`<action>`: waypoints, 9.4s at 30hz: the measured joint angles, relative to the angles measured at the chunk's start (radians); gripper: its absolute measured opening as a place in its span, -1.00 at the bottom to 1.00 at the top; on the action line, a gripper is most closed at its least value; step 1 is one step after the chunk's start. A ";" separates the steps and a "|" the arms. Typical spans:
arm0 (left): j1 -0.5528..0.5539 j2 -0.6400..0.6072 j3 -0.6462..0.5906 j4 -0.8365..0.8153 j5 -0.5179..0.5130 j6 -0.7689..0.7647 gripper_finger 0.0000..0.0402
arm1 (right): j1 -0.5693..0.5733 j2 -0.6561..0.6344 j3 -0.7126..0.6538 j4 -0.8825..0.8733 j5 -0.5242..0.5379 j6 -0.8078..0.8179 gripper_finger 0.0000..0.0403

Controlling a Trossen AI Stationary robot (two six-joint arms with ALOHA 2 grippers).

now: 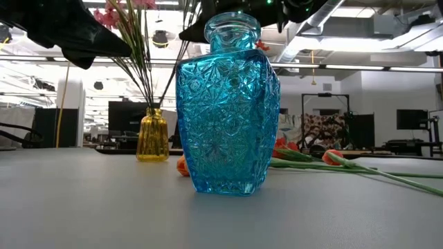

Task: Sort flowers into vase by color
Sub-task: Put the pink flowers into the yellow vase, then put the red flowers into the transparent vase

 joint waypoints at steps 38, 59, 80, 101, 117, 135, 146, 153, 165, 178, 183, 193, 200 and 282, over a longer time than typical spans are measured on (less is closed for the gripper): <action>0.000 0.000 0.000 0.000 0.000 0.006 -0.99 | 0.000 0.099 0.000 0.067 0.000 0.034 -0.64; 0.000 0.000 0.000 0.000 0.000 -0.002 -0.99 | 0.000 0.085 0.178 -0.513 0.089 0.009 0.24; 0.000 0.000 0.000 0.000 0.000 -0.002 -0.99 | 0.091 0.055 0.387 -1.183 0.084 0.042 0.24; 0.000 0.000 0.000 -0.001 0.003 0.007 -0.99 | 0.150 0.037 0.387 -1.376 0.082 0.141 0.23; -0.063 0.000 0.002 0.115 0.002 0.139 -0.99 | 0.189 -0.113 0.334 -1.527 0.084 0.187 0.23; -0.066 0.000 0.002 0.114 0.002 0.132 -0.99 | -0.139 -0.465 -0.293 -1.133 0.263 0.455 0.24; -0.065 0.000 0.002 0.113 0.000 0.142 -0.99 | -0.413 -0.288 -0.375 -0.946 0.212 0.485 0.24; -0.065 0.000 0.002 0.113 0.000 0.142 -0.99 | -0.467 -0.149 -0.375 -0.811 0.115 0.470 0.24; -0.065 0.000 0.002 0.112 0.000 0.142 -0.99 | -0.477 -0.006 -0.370 -0.736 0.101 0.472 0.23; -0.065 0.000 0.002 0.112 0.000 0.140 -0.99 | -0.490 -0.051 -0.377 -0.747 0.109 0.468 -0.66; -0.065 0.000 0.002 0.112 0.000 0.140 -0.99 | -0.513 -0.123 -0.375 -0.761 0.109 0.468 -0.85; -0.065 0.000 0.002 0.112 0.000 0.130 -0.99 | -0.527 -0.370 -0.374 -0.858 0.109 0.471 -0.80; -0.065 0.000 0.002 0.112 0.000 0.112 -0.99 | -0.470 -0.600 -0.374 -0.870 0.108 0.472 -0.81; 0.004 0.000 0.002 0.113 0.019 0.113 -0.99 | -0.209 0.082 -0.544 1.262 0.024 -0.027 -0.82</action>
